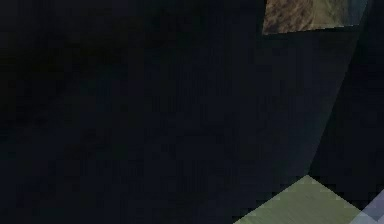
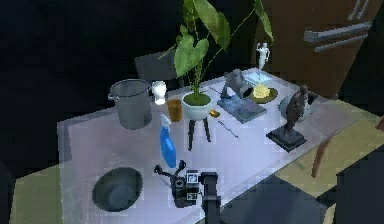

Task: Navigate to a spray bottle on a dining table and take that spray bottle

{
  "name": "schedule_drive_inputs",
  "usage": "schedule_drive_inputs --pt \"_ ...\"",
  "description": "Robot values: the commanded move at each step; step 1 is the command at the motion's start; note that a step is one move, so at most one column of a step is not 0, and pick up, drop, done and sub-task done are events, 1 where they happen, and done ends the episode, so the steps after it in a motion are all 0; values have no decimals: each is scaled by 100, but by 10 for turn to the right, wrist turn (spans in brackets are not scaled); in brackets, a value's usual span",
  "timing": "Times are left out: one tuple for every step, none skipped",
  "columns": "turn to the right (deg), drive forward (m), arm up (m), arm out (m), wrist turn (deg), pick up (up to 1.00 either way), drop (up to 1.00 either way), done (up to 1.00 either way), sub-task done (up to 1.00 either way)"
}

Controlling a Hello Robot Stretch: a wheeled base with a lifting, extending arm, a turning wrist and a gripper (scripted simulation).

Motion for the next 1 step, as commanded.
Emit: schedule_drive_inputs --pt "0 0 0 0 0 0 0 100 0"
